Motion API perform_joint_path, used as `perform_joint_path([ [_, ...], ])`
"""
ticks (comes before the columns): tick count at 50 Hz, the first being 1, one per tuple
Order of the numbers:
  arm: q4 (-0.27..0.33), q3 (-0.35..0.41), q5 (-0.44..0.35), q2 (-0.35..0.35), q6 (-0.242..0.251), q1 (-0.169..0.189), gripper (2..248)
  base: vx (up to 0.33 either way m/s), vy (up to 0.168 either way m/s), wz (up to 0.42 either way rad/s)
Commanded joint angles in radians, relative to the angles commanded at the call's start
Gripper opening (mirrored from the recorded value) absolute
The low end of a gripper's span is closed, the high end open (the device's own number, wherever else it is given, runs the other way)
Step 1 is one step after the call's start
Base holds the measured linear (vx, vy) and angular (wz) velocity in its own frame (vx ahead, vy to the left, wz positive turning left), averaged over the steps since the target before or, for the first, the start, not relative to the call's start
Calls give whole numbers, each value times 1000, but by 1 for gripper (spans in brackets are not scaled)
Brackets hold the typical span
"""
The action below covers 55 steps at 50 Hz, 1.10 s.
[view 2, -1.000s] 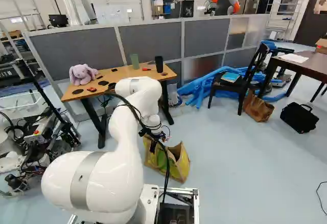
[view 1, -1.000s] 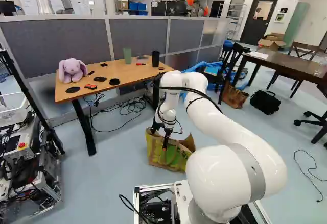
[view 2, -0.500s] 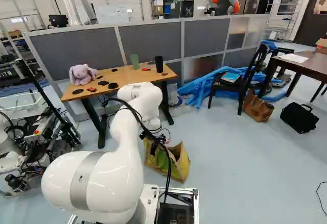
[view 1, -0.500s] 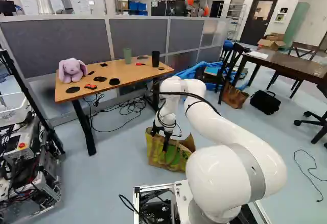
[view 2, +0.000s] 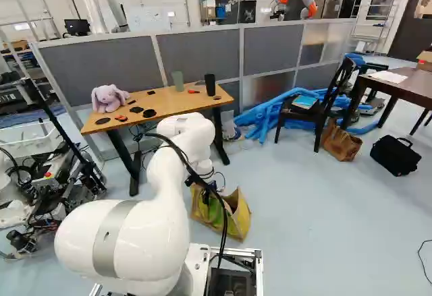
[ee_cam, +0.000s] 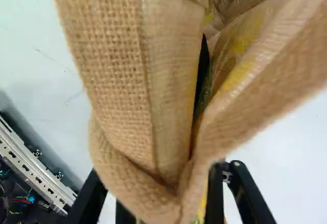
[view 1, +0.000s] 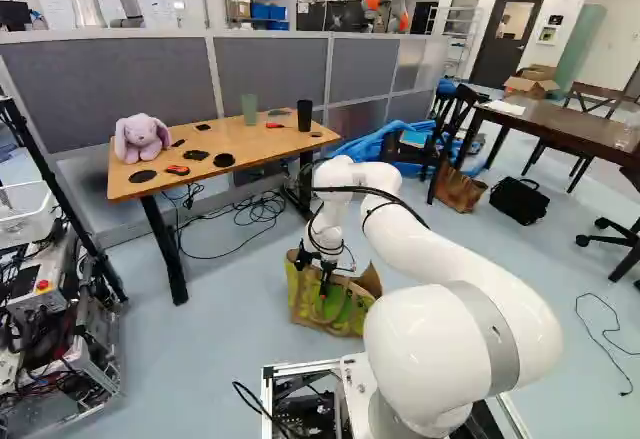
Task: Pick up the bag on the ground and place it on the table
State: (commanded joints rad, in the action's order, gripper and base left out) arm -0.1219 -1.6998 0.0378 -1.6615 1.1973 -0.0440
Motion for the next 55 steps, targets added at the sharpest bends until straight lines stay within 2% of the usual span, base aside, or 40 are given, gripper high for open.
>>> perform_joint_path([
  [1,0,0,0,0,0,0,129,0,0,0],
  [5,0,0,0,0,0,0,129,0,0,0],
  [6,0,0,0,0,0,0,91,0,0,0],
  [10,0,0,0,0,0,0,91,0,0,0],
  [11,0,0,0,0,0,0,55,0,0,0],
  [15,0,0,0,0,0,0,55,0,0,0],
  [16,0,1,0,1,0,0,33,0,0,0],
  [55,0,139,0,140,0,0,33,0,0,0],
])
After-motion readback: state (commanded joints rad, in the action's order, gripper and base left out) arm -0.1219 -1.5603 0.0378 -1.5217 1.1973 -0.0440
